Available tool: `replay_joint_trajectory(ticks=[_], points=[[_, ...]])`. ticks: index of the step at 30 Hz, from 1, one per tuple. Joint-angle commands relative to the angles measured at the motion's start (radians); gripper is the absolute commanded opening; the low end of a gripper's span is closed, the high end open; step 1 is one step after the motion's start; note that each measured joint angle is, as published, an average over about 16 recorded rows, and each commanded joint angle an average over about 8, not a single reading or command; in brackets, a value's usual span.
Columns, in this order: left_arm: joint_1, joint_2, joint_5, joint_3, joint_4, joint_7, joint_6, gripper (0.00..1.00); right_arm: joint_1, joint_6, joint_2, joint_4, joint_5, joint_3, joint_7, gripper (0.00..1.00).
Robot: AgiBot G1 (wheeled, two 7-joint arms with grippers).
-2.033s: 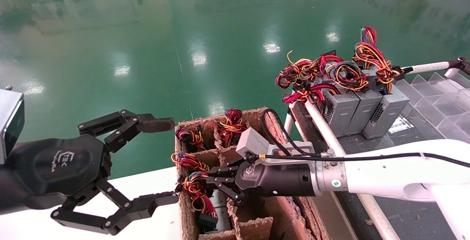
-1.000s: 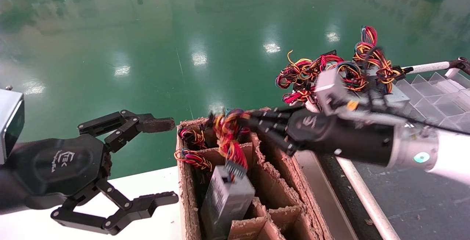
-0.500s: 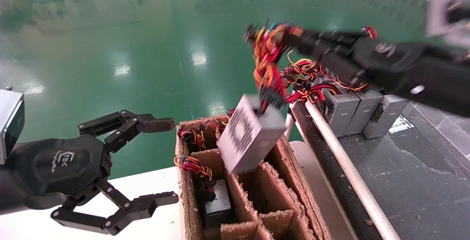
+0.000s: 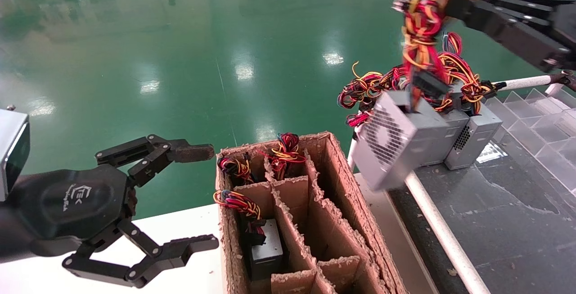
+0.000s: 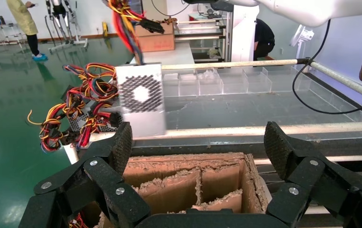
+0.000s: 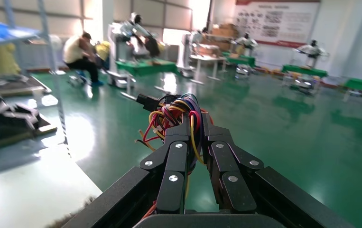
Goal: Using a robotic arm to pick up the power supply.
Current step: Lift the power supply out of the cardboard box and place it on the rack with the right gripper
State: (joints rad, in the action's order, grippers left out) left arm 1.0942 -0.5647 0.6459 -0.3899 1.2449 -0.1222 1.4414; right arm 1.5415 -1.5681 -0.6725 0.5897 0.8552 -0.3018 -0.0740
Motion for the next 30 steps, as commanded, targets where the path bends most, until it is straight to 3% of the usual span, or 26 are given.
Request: replay_joint_trajectory(ticks=[1,13,23,30], points=[[0.000,0.000,0.000,0.000,0.000,0.000,0.000,1.00,0.012,-0.013,0.025,-0.024,0.006,-0.005,0.008,0.00],[0.000,0.000,0.000,0.000,0.000,0.000,0.000,1.00,0.028,-0.001,0.160,-0.145,0.025,-0.044,0.111,0.00],[0.000,0.000,0.000,0.000,0.000,0.000,0.000,1.00,0.089,0.034,0.125,-0.321,0.116,-0.098,0.199,0.00],[0.000,0.000,0.000,0.000,0.000,0.000,0.000,1.00,0.119,0.014,0.075,-0.394,0.156,-0.128,0.240,0.00]])
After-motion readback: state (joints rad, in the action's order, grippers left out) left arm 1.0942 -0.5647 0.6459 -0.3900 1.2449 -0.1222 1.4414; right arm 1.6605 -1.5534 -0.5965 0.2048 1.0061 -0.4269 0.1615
